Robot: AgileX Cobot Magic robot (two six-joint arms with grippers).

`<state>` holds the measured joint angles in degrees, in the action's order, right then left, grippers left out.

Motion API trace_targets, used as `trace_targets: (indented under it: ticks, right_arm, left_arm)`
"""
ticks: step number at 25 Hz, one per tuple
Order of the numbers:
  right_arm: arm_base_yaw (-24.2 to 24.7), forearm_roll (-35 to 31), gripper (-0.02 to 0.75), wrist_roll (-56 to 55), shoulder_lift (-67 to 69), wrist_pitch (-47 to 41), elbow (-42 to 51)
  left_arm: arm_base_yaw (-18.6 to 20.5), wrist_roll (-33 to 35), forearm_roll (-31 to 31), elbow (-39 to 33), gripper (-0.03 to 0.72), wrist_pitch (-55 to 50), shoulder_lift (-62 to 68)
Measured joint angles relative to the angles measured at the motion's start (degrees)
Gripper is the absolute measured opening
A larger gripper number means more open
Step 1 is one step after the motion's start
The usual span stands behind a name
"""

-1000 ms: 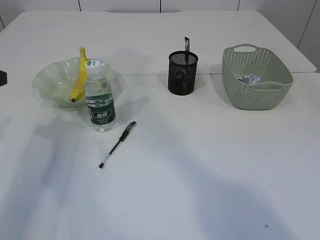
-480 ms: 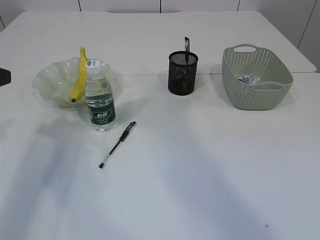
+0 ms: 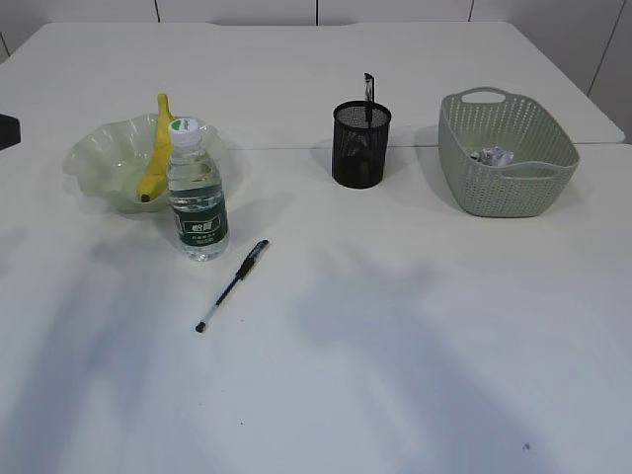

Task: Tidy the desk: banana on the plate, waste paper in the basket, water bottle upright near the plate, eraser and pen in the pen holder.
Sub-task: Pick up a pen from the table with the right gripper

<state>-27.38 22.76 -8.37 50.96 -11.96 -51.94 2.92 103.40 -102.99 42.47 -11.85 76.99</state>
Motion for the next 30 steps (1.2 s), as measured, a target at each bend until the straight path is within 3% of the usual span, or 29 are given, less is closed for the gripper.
trace_targets:
  ticks: [10,19,25,30]
  right_arm:
    - [0.0,-1.82,0.232,-2.6,5.26,22.79,18.67]
    - [0.0,-9.96,0.232,-5.46,20.65,37.61,21.8]
    - [0.0,-11.29,0.232,-23.84,30.39,42.22,21.8]
    - [0.0,-7.75,0.232,-33.27,36.09,42.22,21.8]
  left_arm:
    - [0.0,0.0,0.32,0.0,0.496,-1.22,-0.52]
    - [0.0,0.0,2.53,0.0,0.496,-1.54,-0.52]
    - [0.0,0.0,3.34,0.0,0.496,-1.67,-0.52]
    - [0.0,0.0,4.66,0.0,0.496,-1.99,-0.52]
